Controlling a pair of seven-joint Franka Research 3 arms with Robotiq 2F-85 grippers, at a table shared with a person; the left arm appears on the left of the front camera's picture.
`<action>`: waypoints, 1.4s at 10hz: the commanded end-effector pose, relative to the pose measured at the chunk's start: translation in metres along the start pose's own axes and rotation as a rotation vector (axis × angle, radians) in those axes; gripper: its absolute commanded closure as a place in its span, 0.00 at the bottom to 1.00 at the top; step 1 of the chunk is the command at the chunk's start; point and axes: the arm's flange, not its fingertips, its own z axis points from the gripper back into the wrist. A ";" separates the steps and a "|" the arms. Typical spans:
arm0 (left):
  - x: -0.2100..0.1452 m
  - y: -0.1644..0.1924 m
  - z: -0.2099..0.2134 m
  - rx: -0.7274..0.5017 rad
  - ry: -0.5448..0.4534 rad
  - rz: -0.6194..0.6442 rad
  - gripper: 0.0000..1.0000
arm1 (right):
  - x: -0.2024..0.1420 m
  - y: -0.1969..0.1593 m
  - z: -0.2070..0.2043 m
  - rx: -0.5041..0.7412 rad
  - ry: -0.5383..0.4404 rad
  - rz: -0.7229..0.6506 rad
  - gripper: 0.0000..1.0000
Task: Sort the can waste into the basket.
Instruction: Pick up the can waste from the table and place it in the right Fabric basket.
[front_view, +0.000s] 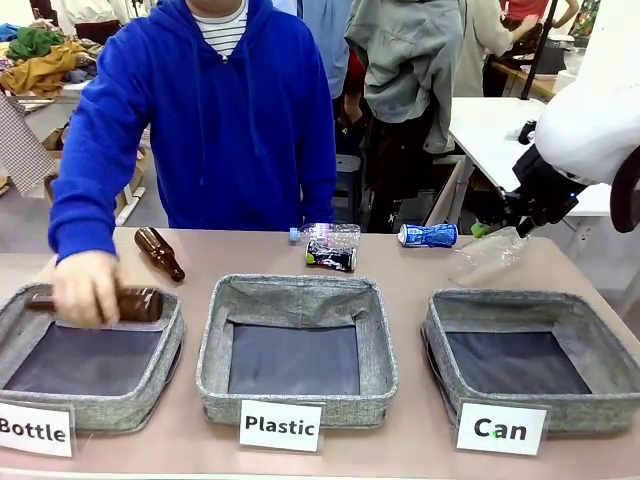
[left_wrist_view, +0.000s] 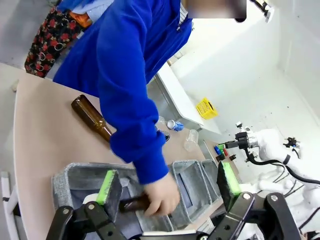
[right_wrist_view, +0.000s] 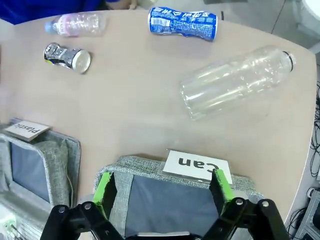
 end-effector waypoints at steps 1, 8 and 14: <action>0.028 -0.037 0.038 0.019 -0.127 -0.106 0.00 | 0.010 -0.001 0.001 -0.055 0.045 0.126 0.00; 0.027 -0.120 0.143 -0.060 -0.259 -0.074 0.00 | 0.180 0.004 -0.067 0.084 0.300 1.287 0.00; 0.032 -0.115 0.115 -0.112 -0.166 -0.111 0.00 | 0.183 0.002 -0.096 0.015 0.248 1.219 0.00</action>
